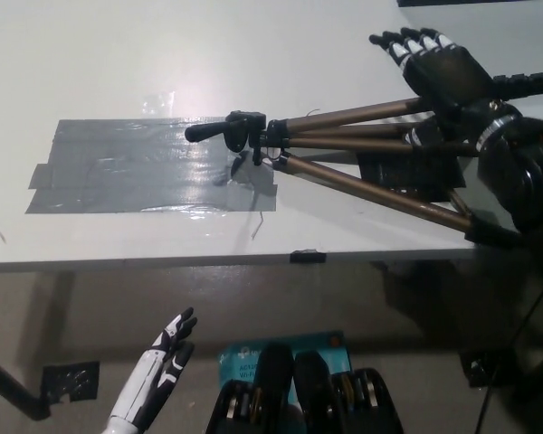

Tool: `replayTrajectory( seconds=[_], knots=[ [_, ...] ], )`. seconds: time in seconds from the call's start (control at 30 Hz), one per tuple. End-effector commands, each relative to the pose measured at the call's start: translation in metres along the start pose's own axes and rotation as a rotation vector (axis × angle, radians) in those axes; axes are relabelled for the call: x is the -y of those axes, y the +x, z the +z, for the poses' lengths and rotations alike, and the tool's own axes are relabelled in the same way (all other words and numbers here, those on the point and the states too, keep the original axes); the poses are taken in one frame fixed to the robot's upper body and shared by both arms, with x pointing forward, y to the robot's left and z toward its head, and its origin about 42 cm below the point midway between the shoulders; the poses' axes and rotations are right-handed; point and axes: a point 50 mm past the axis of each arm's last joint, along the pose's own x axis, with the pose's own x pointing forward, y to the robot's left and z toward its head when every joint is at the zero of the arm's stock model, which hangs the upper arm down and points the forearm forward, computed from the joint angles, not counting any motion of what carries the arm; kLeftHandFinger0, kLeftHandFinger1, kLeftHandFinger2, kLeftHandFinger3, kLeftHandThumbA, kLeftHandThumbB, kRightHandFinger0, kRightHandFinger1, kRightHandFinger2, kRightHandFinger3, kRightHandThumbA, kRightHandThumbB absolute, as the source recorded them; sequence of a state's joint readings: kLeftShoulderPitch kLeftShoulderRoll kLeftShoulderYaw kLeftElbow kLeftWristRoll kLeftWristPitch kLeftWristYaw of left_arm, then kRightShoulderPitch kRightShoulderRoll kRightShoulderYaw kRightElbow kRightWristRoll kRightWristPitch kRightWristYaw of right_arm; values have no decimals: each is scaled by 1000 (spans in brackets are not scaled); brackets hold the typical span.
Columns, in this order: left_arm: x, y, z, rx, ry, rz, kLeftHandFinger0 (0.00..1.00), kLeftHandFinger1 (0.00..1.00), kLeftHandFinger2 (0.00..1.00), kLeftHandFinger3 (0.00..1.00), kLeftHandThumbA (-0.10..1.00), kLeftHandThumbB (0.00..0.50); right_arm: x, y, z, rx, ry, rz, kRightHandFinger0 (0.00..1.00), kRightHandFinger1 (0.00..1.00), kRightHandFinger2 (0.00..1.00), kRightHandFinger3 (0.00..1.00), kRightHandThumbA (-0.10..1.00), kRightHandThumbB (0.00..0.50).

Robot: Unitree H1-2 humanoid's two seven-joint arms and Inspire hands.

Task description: A tripod is kept on the middle of the desk infront of the robot and the robot grabs one of its legs to pick it up and hands it to a person

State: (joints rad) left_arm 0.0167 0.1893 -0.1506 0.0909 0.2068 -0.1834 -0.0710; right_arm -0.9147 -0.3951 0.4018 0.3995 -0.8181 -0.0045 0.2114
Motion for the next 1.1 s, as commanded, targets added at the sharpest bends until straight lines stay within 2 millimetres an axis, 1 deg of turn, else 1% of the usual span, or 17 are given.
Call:
replayTrajectory(
  seconds=[0.0, 0.07, 0.3, 0.37, 0.47, 0.7, 0.73, 0.77, 0.8, 0.83, 0.87, 0.9, 0.93, 0.97, 1.0, 1.03, 1.07],
  knots=[
    [-6, 6, 9, 59, 1, 1, 1000, 1000, 1000, 1000, 1000, 189, 44, 14, 2, 58, -75, -106, 1000, 1000, 1000, 1000, 1000, 500],
    [-6, 6, 9, 63, 3, 2, 1000, 1000, 1000, 1000, 1000, 194, 40, 18, 0, 62, -85, -113, 1000, 1000, 1000, 1000, 1000, 495],
    [-8, 8, 12, 77, 7, -3, 1000, 1000, 1000, 1000, 1000, 163, 23, 34, -8, 24, -159, -73, 1000, 1000, 1000, 1000, 1000, 500],
    [-8, 9, 13, 74, 10, -3, 1000, 1000, 1000, 1000, 1000, 179, 20, 38, -11, 16, -188, -66, 1000, 1000, 1000, 1000, 1000, 500],
    [-9, 11, 13, 77, 13, 0, 1000, 1000, 1000, 1000, 1000, 175, 15, 44, -13, -3, -211, -34, 1000, 1000, 1000, 1000, 1000, 500],
    [-10, 13, 13, 82, 10, -7, 1000, 1000, 1000, 1000, 1000, 177, -4, 45, -18, -11, -229, 8, 1000, 1000, 1000, 1000, 1000, 500],
    [-10, 13, 13, 82, 8, -8, 1000, 1000, 1000, 1000, 1000, 171, -6, 45, -18, -9, -237, -14, 1000, 1000, 1000, 1000, 1000, 489],
    [-10, 13, 14, 74, 12, -8, 1000, 1000, 1000, 1000, 1000, 185, -9, 44, -16, 30, -294, -224, 1000, 996, 1000, 1000, 572, 394],
    [-10, 14, 14, 74, 14, -8, 1000, 1000, 1000, 1000, 1000, 183, -9, 43, -15, 52, -315, -303, 626, 595, 706, 789, 275, 283],
    [-10, 14, 15, 76, 13, -8, 1000, 1000, 1000, 1000, 1000, 183, -8, 43, -14, 67, -322, -343, 510, 517, 628, 703, 163, 262],
    [-10, 15, 15, 75, 11, -10, 1000, 1000, 1000, 1000, 1000, 187, -5, 42, -12, 102, -359, -437, 23, 133, 330, 341, -89, 268],
    [-10, 15, 15, 72, 10, -12, 1000, 1000, 1000, 1000, 1000, 188, -3, 42, -9, 121, -383, -496, 5, 57, 276, 283, -98, 271],
    [-10, 15, 15, 70, 11, -15, 1000, 1000, 1000, 1000, 1000, 197, 1, 43, -6, 144, -395, -535, 0, 40, 346, 232, -100, 265],
    [-11, 16, 15, 71, 14, -14, 1000, 1000, 1000, 1000, 1000, 206, 4, 44, -5, 147, -392, -545, 0, 126, 522, 305, -100, 259],
    [-11, 17, 16, 71, 17, -14, 1000, 1000, 1000, 1000, 1000, 206, 6, 45, -4, 150, -388, -556, 0, 151, 582, 327, -100, 254],
    [-11, 18, 16, 68, 12, -13, 1000, 1000, 1000, 1000, 1000, 195, 8, 46, -2, 165, -378, -586, 0, 198, 670, 457, -100, 259],
    [-11, 18, 15, 68, 9, -14, 1000, 1000, 1000, 1000, 1000, 189, 9, 46, -2, 170, -376, -593, 0, 200, 682, 489, -100, 251]
  ],
)
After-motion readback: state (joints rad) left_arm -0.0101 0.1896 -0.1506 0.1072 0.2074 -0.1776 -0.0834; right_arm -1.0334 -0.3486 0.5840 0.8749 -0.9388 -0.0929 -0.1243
